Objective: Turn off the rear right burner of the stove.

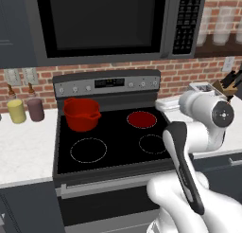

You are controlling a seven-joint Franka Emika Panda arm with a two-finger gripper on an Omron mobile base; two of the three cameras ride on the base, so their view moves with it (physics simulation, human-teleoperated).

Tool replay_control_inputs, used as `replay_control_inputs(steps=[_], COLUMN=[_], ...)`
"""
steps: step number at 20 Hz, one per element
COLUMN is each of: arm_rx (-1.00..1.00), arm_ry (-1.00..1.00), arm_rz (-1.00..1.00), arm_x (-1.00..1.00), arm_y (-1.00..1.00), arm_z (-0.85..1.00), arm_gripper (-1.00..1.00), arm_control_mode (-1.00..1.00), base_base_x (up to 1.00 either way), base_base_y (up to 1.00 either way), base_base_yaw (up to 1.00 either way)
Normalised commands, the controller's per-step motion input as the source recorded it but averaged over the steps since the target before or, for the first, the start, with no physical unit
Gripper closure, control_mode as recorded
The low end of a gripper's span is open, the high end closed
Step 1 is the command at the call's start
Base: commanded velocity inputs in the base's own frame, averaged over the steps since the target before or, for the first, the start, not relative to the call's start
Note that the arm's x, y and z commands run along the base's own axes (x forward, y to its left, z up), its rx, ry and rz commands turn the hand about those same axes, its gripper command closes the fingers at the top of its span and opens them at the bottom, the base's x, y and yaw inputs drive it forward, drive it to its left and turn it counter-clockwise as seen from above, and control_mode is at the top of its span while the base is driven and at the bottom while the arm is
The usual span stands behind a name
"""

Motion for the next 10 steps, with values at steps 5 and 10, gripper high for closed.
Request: replay_control_inputs(steps=[5, 10], arm_rx=[0.0, 0.0], arm_ry=[-0.04, -0.06], arm_rz=[0.0, 0.0], arm_x=[0.41, 0.45], arm_y=[-0.01, -0.14], arm_z=[-0.26, -0.15], arm_gripper=[-1.0, -1.0], arm_control_mode=[-1.0, -1.0], base_base_x=[0.0, 0.0], base_base_y=[0.0, 0.0], base_base_yaw=[0.0, 0.0])
